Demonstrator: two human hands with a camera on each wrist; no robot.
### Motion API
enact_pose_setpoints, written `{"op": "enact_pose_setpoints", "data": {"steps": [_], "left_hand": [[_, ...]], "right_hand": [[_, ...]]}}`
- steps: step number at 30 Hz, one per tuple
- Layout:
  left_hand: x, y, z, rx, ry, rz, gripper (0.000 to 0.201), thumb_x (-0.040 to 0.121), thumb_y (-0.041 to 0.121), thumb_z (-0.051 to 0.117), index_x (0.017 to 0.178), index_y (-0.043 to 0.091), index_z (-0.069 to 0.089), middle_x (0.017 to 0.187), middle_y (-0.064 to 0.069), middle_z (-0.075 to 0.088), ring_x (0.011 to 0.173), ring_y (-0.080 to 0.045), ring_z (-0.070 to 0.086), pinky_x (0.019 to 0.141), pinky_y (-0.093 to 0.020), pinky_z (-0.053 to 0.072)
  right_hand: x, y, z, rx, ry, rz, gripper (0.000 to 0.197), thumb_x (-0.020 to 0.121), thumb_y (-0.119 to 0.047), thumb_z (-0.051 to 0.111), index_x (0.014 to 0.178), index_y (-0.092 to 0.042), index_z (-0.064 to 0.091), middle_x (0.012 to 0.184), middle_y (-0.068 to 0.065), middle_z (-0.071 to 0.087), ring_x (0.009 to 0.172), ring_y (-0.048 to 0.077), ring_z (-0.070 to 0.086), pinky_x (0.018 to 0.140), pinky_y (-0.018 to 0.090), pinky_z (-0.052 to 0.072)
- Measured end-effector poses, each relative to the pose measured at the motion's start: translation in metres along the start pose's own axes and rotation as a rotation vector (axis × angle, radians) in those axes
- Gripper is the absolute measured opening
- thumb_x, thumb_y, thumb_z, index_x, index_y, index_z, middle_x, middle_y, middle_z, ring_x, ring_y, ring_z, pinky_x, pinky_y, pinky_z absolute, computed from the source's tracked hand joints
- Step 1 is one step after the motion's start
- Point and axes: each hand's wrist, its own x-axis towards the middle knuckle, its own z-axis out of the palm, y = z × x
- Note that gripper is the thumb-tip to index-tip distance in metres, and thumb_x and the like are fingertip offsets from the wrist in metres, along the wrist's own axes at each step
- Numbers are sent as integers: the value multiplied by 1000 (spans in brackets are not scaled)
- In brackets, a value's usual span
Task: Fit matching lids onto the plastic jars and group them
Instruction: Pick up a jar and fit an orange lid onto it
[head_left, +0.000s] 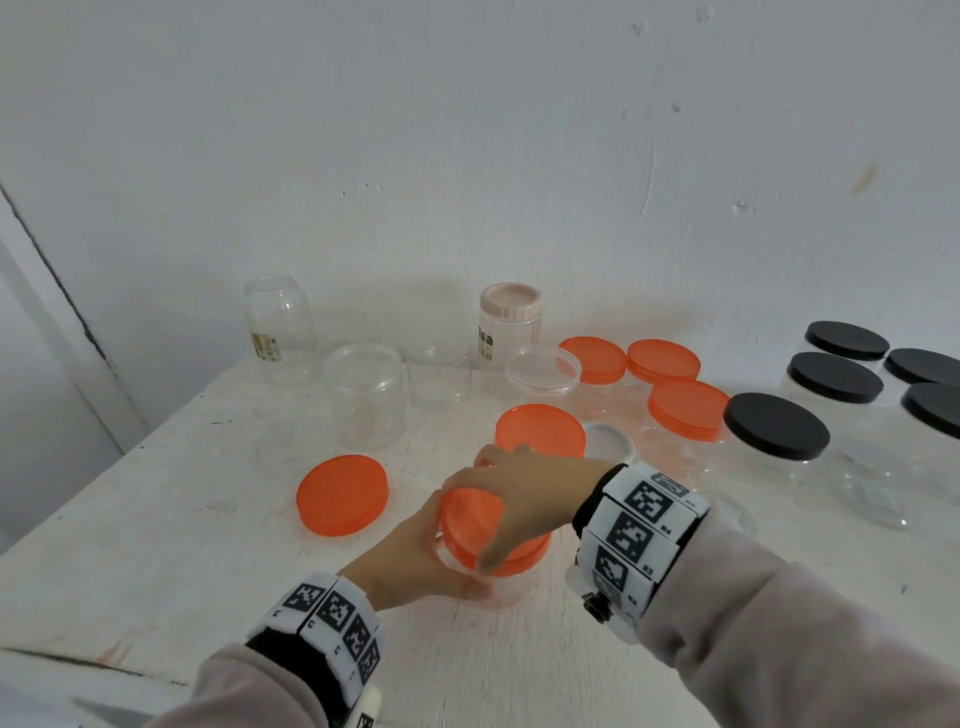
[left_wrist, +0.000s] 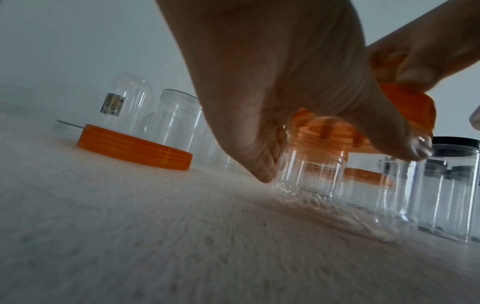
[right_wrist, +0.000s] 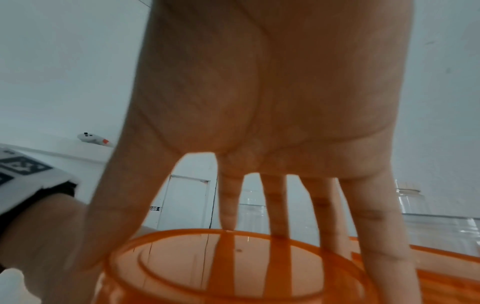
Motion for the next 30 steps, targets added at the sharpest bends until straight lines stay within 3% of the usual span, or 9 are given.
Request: {"op": "enact_pose_setpoints", "data": {"steps": [6, 9, 12, 14, 18, 22, 25, 28, 30], "left_hand": [[0, 0, 0, 29, -1, -14, 117, 49, 46, 91, 143, 36, 22, 135, 18, 47, 126, -8, 47, 105, -37, 43], [0, 0, 0, 26, 1, -14, 118, 48, 47, 90, 144, 36, 22, 135, 18, 47, 126, -7, 46, 106, -37, 43], [0, 0, 0, 29, 4, -13, 121, 45, 50, 90, 143, 36, 21, 136, 17, 46, 126, -7, 47, 106, -38, 43], [0, -1, 0, 31, 9, -9, 122, 43, 51, 90, 142, 38, 21, 136, 17, 45, 125, -7, 48, 106, -37, 44], [-1, 0, 1, 0, 0, -9, 120, 43, 50, 90, 142, 38, 22, 136, 16, 46, 127, -8, 47, 106, -39, 43], [-1, 1, 0, -2, -3, -21, 121, 45, 47, 91, 144, 38, 21, 135, 17, 47, 126, -9, 47, 106, -40, 43], [-1, 1, 0, -4, 2, -21, 122, 43, 48, 91, 143, 37, 22, 137, 16, 46, 128, -9, 46, 107, -41, 42], [-1, 0, 0, 22, 5, -13, 118, 44, 50, 90, 139, 40, 22, 137, 17, 45, 128, -7, 45, 108, -39, 41], [-1, -1, 1, 26, 3, -8, 115, 44, 50, 90, 136, 44, 22, 137, 18, 45, 127, -6, 45, 107, -37, 42]], "right_hand": [[4, -7, 12, -59, 127, 117, 93, 69, -81, 54, 143, -32, 28, 138, 2, 35, 123, 33, 37, 77, 41, 34], [3, -9, 14, -40, 126, 132, 93, 70, -79, 55, 145, -31, 26, 142, 5, 32, 126, 34, 34, 80, 43, 36], [-2, -4, 7, -13, 8, 69, 99, 69, -63, 70, 147, -43, 13, 148, -2, 21, 135, 30, 22, 96, 55, 39], [-3, 0, 4, -1, -12, 36, 101, 68, -57, 75, 146, -47, 11, 147, -5, 22, 134, 27, 22, 98, 57, 39], [-1, 2, 10, -1, 70, 62, 99, 65, -72, 67, 146, -41, 18, 140, -1, 30, 128, 29, 30, 90, 47, 41], [2, -4, 19, -27, 141, 145, 102, 62, -86, 54, 144, -31, 26, 139, 4, 33, 122, 34, 37, 83, 46, 40], [1, -7, 13, -26, 97, 147, 102, 65, -76, 64, 147, -34, 20, 144, 4, 29, 127, 34, 33, 83, 46, 39], [-3, -5, 1, -19, -5, 62, 103, 68, -52, 77, 148, -43, 12, 151, -4, 16, 136, 30, 21, 96, 54, 40], [-4, -3, -2, -8, -39, 31, 101, 70, -46, 78, 147, -45, 14, 149, -4, 19, 134, 29, 22, 99, 55, 40]]}}
